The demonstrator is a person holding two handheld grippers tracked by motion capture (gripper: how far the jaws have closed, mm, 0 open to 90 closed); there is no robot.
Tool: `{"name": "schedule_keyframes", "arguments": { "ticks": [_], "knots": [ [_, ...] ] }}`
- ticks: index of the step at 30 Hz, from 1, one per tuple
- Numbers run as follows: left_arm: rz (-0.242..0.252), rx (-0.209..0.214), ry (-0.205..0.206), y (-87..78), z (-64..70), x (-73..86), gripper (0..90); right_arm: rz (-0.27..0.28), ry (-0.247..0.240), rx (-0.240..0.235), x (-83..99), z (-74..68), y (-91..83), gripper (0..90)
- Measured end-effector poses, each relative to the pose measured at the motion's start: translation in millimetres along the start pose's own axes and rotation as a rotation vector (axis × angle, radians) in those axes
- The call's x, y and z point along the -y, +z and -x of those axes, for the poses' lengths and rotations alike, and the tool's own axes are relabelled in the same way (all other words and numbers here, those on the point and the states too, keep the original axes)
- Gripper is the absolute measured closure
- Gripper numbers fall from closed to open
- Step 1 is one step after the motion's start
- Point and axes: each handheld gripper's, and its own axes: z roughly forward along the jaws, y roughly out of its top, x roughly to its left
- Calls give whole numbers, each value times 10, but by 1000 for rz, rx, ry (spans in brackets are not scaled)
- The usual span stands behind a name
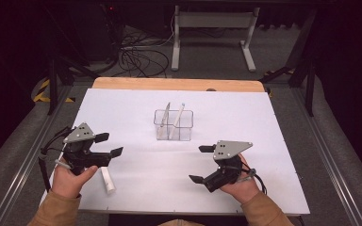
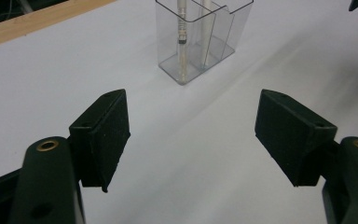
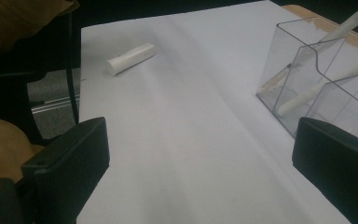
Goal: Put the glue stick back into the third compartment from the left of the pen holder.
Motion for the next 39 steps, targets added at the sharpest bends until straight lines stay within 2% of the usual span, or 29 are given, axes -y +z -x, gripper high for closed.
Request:
{"name": "schedule_keyframes", "arguments": {
  "ticks": [7, 18, 33, 39],
  "knots": [
    [13, 0, -7, -17, -11, -2, 262, 4, 2, -15, -39, -45, 94, 43],
    [31, -3, -12, -45, -22, -3, 256, -16, -12, -58, -141, -150, 397, 34],
    [45, 2, -22, -53, -19, -6, 246, -16, -25, -116, -283, -264, 803, 34],
    [44, 2, -15, -53, -25, -4, 244, -12, -27, -122, -306, -281, 871, 34]
  ]
}}
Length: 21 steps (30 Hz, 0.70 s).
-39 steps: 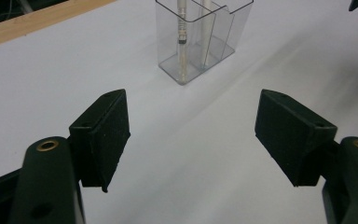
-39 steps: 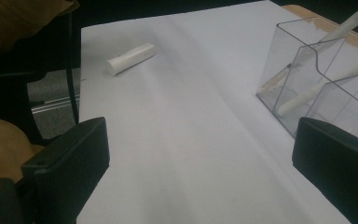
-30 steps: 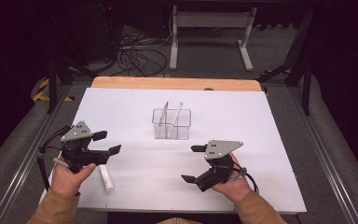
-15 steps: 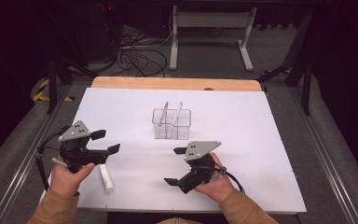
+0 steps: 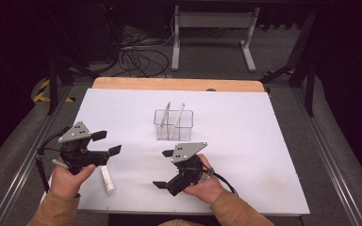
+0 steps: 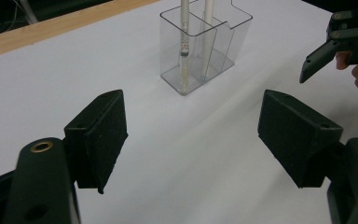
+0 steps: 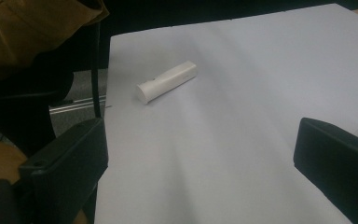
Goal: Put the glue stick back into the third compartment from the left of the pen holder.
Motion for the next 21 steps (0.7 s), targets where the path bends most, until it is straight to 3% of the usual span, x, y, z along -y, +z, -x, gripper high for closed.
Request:
{"name": "schedule_keyframes", "arguments": {
  "ticks": [9, 21],
  "knots": [
    [15, -7, -6, 1, 15, -5, 240, 23, 29, 10, 1, -17, 51, 40],
    [21, -18, -16, -21, 12, 13, 238, 28, 71, 9, -18, -96, 347, 104]
  ]
}}
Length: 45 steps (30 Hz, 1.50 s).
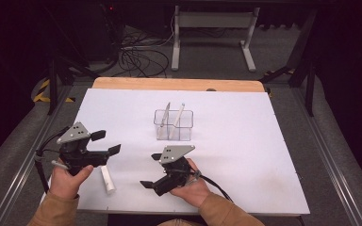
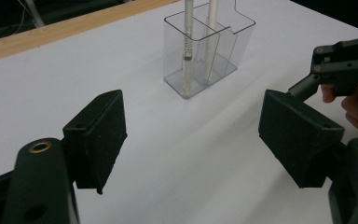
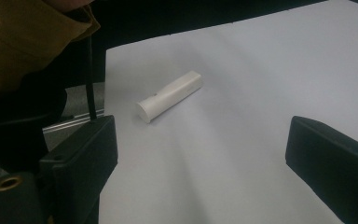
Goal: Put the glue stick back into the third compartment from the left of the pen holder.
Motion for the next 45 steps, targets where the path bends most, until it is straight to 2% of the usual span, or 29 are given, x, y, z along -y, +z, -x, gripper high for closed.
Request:
{"name": "schedule_keyframes", "arguments": {
  "ticks": [10, 18, 25, 29, 30, 45],
  "knots": [
    [2, -3, -2, 2, -1, 0, 233, -10, 29, -8, 13, -80, 278, 122],
    [14, -17, 3, -2, -10, 1, 221, -23, -13, 3, -4, -140, 422, 122],
    [19, -15, -2, -3, -17, -1, 211, -18, -11, 18, 0, -142, 484, 115],
    [15, -22, 1, 7, -20, -6, 210, -27, -1, 34, 2, -167, 549, 115],
    [15, -19, -7, 12, -15, -5, 210, -30, 0, 32, 0, -173, 567, 115],
    [15, -24, 4, 30, -29, -15, 210, -48, 48, 11, -4, -294, 809, 175]
  ]
}}
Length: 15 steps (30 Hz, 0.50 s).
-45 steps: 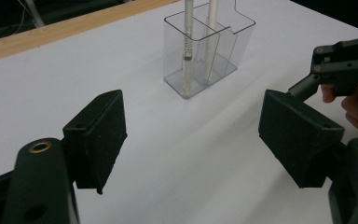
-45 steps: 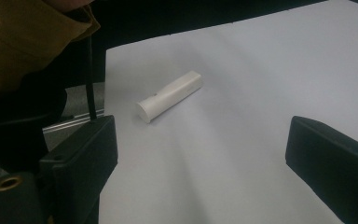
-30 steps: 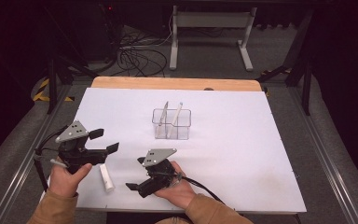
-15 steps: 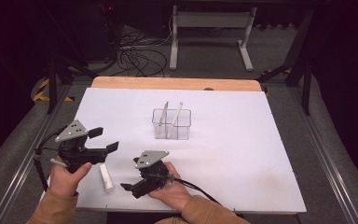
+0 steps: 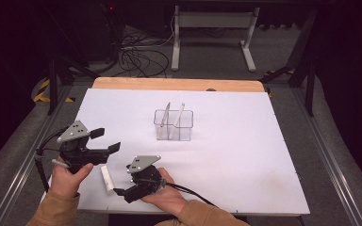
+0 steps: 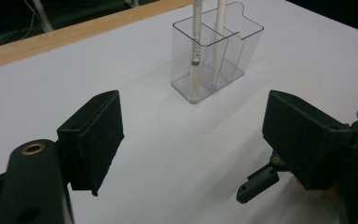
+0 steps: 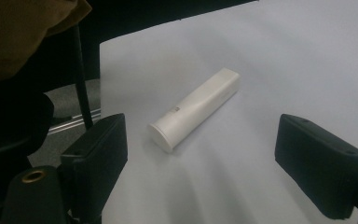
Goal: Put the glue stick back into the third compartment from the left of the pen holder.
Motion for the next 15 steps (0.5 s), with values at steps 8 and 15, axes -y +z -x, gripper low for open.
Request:
{"name": "schedule_keyframes", "arguments": {
  "ticks": [8, 15],
  "knots": [
    [1, 1, -6, 4, -4, 2, 210, 5, -4, -10, 4, -75, 160, 191],
    [-1, 0, -7, 7, -9, 6, 209, -21, -29, 6, 14, -152, 298, 212]
  ]
}}
